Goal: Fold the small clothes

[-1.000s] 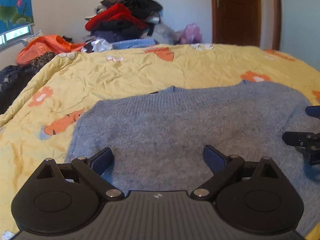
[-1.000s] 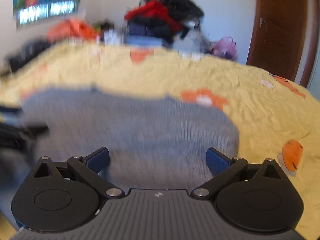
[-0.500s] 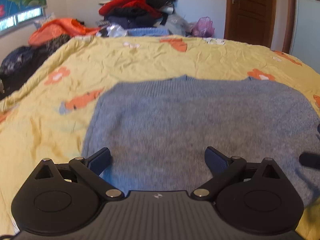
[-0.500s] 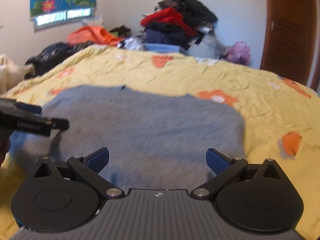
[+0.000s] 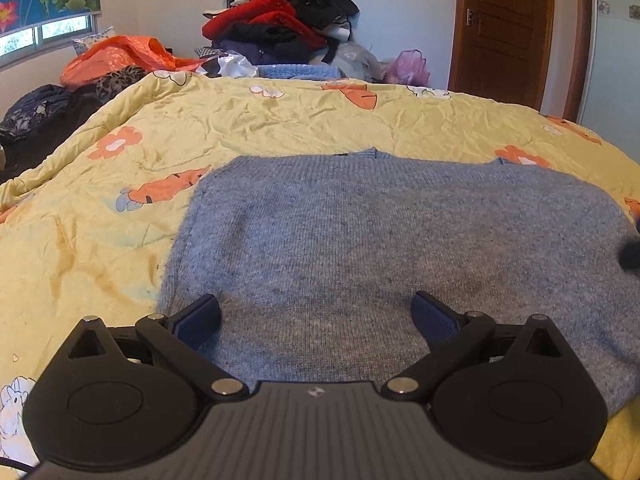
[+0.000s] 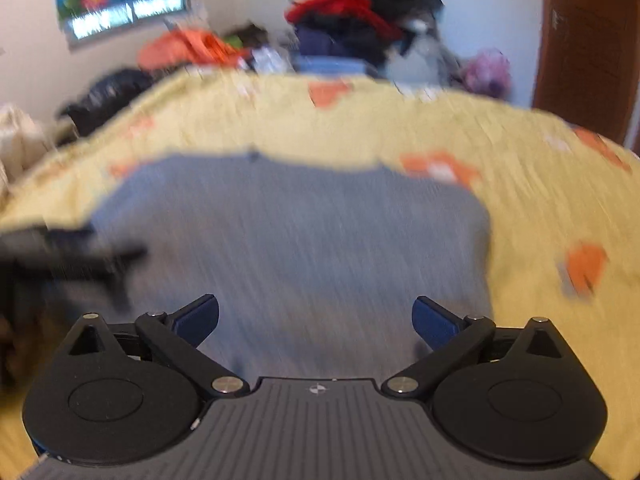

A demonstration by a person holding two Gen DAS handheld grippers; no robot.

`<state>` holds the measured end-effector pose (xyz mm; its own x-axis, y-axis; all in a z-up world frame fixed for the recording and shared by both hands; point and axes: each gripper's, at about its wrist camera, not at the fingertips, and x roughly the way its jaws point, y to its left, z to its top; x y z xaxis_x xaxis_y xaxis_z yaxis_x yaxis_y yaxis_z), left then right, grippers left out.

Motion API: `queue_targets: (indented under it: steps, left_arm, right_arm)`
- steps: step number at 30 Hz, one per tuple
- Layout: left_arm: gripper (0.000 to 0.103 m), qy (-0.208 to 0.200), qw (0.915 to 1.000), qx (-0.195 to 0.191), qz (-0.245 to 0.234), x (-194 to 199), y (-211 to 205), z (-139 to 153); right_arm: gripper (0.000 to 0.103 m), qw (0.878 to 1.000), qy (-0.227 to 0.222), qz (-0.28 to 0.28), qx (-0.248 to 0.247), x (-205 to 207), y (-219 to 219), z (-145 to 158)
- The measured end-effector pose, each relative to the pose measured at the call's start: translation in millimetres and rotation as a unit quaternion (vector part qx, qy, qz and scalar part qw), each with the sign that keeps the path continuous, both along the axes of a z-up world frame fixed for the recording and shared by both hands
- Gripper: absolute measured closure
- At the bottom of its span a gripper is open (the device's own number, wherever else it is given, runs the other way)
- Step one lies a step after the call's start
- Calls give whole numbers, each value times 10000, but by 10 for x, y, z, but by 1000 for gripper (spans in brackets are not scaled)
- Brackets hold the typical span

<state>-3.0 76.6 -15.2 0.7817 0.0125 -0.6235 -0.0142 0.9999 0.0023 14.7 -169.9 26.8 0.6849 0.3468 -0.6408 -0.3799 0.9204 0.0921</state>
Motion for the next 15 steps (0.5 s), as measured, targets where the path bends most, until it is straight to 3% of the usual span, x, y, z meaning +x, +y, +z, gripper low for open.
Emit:
queue_targets:
  steps: [5,8,15]
  left_arm:
    - [0,-48,10000,-46,20,-27,9,-3]
    - [0,-132,9998,-147,18,-80,37,-3]
    - [0,-208,9990,-395,-22,-133,99,-4]
  right_arm:
    - [1,9977,29,652,183,564,586,161]
    - [11,9943,189,1040,168,925,1004,132]
    - [13,9817,310,1866,207,1497,1743,153]
